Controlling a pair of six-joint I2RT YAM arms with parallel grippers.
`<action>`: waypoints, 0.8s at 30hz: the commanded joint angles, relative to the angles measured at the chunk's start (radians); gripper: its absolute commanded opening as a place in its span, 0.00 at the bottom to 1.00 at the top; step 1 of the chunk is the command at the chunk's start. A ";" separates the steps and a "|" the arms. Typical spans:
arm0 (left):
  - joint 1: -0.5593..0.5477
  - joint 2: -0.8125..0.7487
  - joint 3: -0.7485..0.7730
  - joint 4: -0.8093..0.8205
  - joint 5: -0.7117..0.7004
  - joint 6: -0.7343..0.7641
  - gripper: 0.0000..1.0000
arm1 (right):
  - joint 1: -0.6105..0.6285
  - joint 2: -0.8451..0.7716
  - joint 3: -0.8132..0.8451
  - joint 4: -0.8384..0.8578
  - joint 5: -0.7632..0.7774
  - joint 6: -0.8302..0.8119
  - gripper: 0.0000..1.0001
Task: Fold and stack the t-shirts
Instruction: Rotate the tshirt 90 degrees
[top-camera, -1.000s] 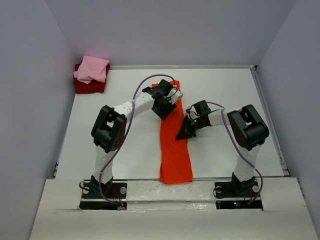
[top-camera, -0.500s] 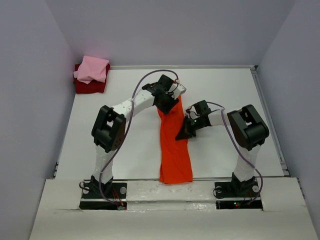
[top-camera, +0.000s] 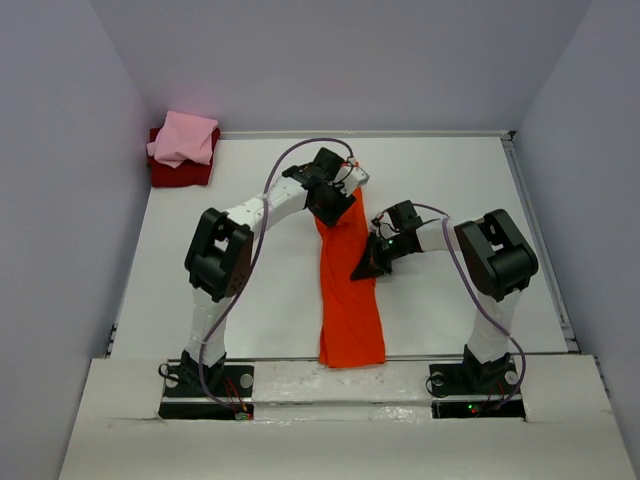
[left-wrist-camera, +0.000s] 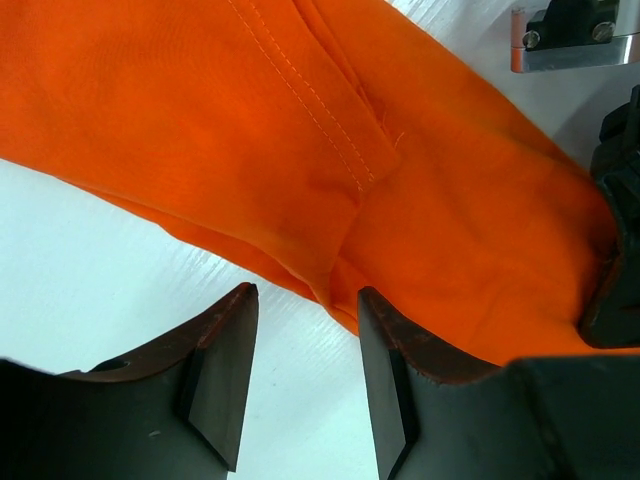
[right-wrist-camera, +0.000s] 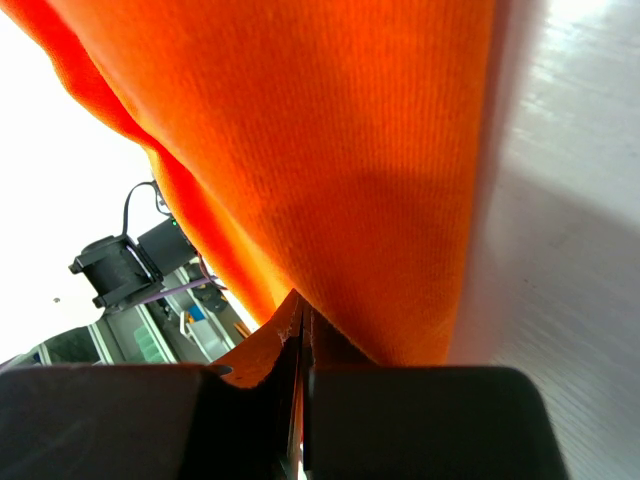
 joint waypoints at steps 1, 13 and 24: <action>0.011 0.015 0.043 0.000 0.013 0.016 0.55 | 0.017 0.030 -0.014 -0.030 0.049 -0.039 0.00; 0.014 0.050 0.063 -0.003 0.037 0.012 0.53 | 0.017 0.036 -0.008 -0.036 0.048 -0.042 0.00; 0.017 0.098 0.100 -0.011 0.022 -0.007 0.41 | 0.017 0.037 -0.011 -0.039 0.048 -0.045 0.00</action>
